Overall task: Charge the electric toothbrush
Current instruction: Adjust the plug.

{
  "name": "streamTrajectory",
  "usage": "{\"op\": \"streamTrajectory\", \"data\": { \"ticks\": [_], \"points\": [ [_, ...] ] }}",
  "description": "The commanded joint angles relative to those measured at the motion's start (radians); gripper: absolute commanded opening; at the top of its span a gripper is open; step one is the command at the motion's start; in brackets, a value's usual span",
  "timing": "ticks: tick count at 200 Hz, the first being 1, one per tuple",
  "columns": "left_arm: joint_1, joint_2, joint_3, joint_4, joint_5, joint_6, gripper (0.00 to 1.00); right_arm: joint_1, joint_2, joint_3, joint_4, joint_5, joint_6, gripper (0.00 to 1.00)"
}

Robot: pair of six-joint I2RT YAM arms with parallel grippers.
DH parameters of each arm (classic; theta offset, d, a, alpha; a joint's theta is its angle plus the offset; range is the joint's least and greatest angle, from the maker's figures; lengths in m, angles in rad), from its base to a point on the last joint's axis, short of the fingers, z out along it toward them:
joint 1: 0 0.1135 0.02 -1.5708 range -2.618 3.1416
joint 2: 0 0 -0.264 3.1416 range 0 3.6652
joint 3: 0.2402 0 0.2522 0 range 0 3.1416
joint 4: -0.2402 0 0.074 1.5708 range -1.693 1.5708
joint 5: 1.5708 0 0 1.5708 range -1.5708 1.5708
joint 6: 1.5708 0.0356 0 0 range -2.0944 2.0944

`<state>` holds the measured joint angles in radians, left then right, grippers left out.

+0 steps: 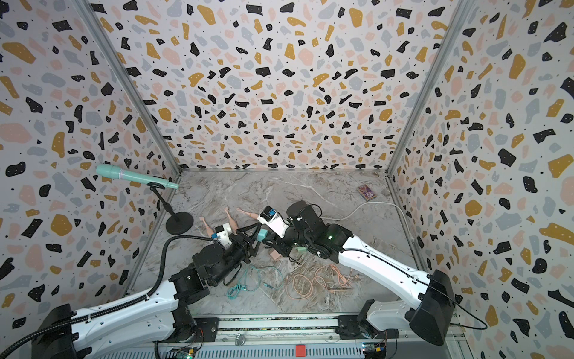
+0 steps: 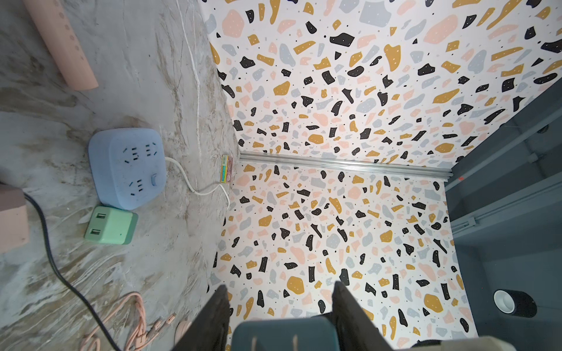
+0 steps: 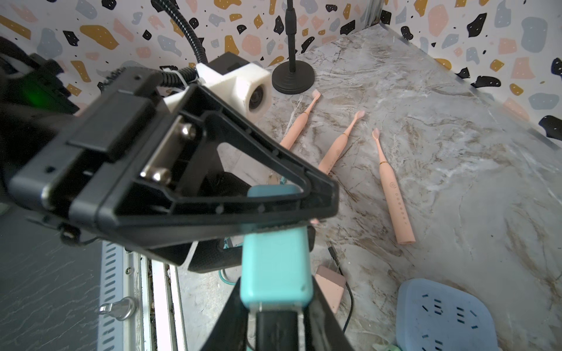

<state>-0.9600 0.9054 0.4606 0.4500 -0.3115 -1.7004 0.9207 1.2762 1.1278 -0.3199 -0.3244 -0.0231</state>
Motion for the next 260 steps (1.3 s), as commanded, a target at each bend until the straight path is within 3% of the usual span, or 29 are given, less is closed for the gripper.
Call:
{"op": "streamTrajectory", "data": {
  "ticks": [1, 19, 43, 61, 113, 134, 180, 184, 189, 195, 235, 260],
  "points": [
    [0.003, 0.003, -0.013, 0.044, 0.013, 0.007, 0.42, 0.010, -0.013, -0.003, 0.039, -0.008, 0.002, 0.00],
    [0.005, -0.002, -0.027, 0.054, 0.013, -0.006, 0.28, 0.014, -0.018, -0.014, 0.046, -0.009, -0.003, 0.00],
    [0.006, -0.023, -0.050, 0.059, 0.010, -0.041, 0.00, 0.015, -0.060, -0.064, 0.098, 0.024, 0.006, 0.00],
    [0.007, -0.046, -0.081, 0.075, -0.003, -0.091, 0.00, 0.014, -0.148, -0.174, 0.216, 0.019, 0.018, 0.11],
    [0.007, -0.083, -0.164, 0.152, -0.004, -0.264, 0.00, 0.012, -0.433, -0.524, 0.634, 0.022, 0.078, 0.60],
    [0.007, -0.083, -0.172, 0.164, 0.010, -0.296, 0.00, 0.011, -0.437, -0.531, 0.660, -0.027, 0.092, 0.62],
    [0.007, -0.065, -0.191, 0.263, 0.032, -0.326, 0.00, 0.012, -0.291, -0.467, 0.659, -0.087, 0.129, 0.69],
    [0.008, -0.065, -0.189, 0.264, 0.034, -0.325, 0.00, 0.010, -0.283, -0.467, 0.668, -0.087, 0.135, 0.73],
    [0.007, -0.067, -0.188, 0.264, 0.036, -0.325, 0.00, 0.008, -0.273, -0.464, 0.676, -0.087, 0.143, 0.86],
    [0.007, -0.066, -0.188, 0.267, 0.039, -0.323, 0.00, 0.007, -0.261, -0.456, 0.677, -0.088, 0.151, 0.89],
    [0.007, -0.069, -0.206, 0.309, 0.035, -0.329, 0.00, 0.005, -0.206, -0.443, 0.734, -0.080, 0.169, 0.90],
    [0.007, -0.063, -0.211, 0.327, 0.040, -0.331, 0.00, 0.011, -0.186, -0.464, 0.806, -0.057, 0.179, 0.84]
  ]
}}
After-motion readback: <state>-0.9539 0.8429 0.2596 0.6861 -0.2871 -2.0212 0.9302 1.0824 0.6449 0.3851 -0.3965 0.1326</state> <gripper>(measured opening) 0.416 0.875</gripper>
